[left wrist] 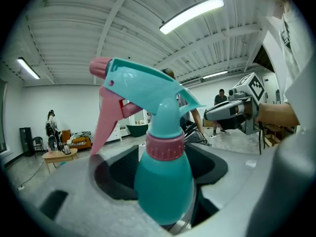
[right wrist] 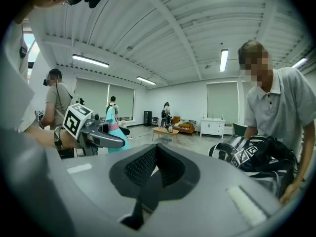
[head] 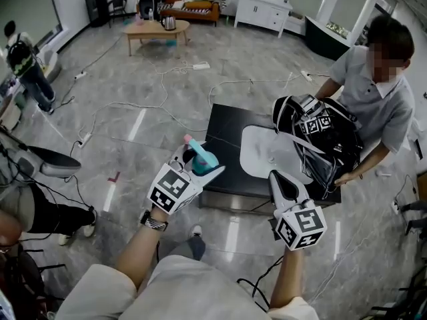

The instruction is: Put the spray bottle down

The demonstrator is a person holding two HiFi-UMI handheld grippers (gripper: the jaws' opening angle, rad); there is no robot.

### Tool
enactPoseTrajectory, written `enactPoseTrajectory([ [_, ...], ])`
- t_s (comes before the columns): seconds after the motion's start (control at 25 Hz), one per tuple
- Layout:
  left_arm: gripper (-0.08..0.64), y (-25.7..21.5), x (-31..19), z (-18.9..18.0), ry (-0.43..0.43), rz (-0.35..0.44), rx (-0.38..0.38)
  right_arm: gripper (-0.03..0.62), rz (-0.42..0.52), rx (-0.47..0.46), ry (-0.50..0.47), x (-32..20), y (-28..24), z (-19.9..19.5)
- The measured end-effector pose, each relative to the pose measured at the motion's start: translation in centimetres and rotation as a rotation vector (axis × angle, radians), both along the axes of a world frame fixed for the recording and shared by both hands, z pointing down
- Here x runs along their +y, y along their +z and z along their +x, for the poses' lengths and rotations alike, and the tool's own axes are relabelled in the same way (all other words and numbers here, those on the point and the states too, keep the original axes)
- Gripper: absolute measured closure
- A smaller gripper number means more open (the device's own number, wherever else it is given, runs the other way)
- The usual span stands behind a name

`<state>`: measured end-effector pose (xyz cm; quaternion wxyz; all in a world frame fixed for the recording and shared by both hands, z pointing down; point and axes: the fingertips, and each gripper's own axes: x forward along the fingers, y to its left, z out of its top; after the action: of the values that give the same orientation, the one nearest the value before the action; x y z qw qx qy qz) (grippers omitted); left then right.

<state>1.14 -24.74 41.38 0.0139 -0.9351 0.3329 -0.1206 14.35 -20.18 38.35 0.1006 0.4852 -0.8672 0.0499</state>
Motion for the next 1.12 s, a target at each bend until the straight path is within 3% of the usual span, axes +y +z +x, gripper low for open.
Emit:
enactPoseTrajectory([
  [0.48,0.253,6.5,-14.1,1.2,0.011,-0.039,-0.026,0.584,-0.051,0.003,0.072,-9.7,3.0,0.4],
  [0.84,0.253,15.8,-23.7,2.8,0.03,-0.103,-0.047,0.584,-0.103,-0.007,0.1,-15.8,7.3,0.4],
  [1.12,0.253,21.1,-27.5,3.8,0.046,-0.145,-0.077,0.584,-0.143,0.004,0.138,-17.8,9.2,0.9],
])
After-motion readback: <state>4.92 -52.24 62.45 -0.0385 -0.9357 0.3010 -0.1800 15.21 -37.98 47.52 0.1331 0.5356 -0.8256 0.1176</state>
